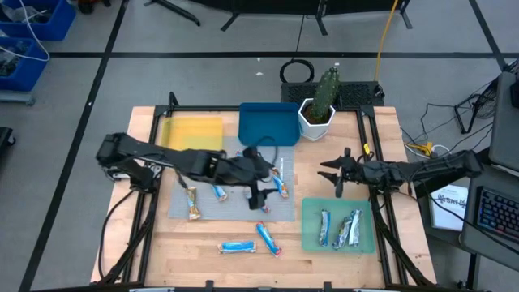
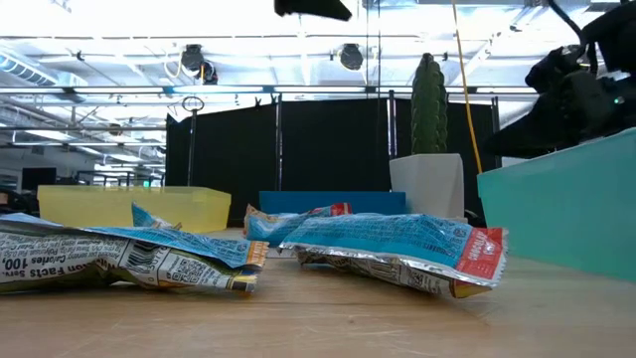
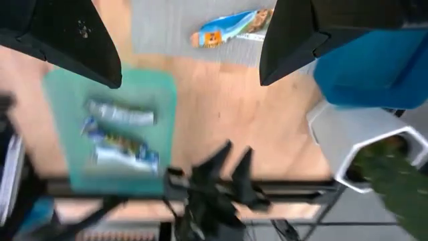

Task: Pick and place Granola Bars by type
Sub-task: Put the yellow granola bar into the blue bin

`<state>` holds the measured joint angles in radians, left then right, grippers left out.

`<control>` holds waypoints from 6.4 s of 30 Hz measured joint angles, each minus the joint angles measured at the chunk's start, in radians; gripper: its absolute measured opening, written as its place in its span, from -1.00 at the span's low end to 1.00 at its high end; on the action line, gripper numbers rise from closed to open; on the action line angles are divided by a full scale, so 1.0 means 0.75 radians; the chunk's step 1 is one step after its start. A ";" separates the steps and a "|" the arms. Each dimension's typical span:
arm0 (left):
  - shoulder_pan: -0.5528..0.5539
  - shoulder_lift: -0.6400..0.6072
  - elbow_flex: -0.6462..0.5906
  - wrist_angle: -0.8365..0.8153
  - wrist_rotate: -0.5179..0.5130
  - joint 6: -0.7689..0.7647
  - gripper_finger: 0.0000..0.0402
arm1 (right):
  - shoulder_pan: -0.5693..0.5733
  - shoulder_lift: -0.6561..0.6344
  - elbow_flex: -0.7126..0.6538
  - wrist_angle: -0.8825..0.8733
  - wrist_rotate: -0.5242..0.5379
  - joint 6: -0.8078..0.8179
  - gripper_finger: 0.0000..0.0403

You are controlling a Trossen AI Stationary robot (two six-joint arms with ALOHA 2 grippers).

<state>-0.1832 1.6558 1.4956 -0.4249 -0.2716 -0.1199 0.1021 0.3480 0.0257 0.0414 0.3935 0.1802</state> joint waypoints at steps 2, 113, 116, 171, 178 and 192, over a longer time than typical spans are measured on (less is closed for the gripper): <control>0.001 0.054 0.000 0.001 0.011 0.083 0.75 | -0.022 0.000 0.000 0.000 0.000 -0.002 -0.22; 0.307 -0.092 0.000 -0.310 -0.039 1.016 -0.94 | -0.032 0.000 -0.001 0.078 -0.005 -0.002 -0.22; 0.336 -0.153 0.000 -0.325 -0.091 0.932 -0.94 | -0.032 0.000 -0.001 0.077 -0.005 -0.002 -0.22; 1.029 0.281 -0.001 -0.133 0.363 -1.354 -0.95 | -0.032 0.000 -0.001 0.079 -0.004 -0.002 -0.22; 1.034 0.332 0.001 -0.165 0.346 -1.362 -0.95 | -0.032 0.000 -0.001 0.079 -0.004 -0.002 -0.22; 1.040 0.446 0.001 -0.120 0.339 -1.428 -0.95 | -0.032 0.000 -0.001 0.079 -0.004 -0.002 -0.22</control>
<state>0.5968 1.9906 1.4960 -0.5147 -0.0170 -1.1908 0.0782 0.3481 0.0252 0.1005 0.3904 0.1783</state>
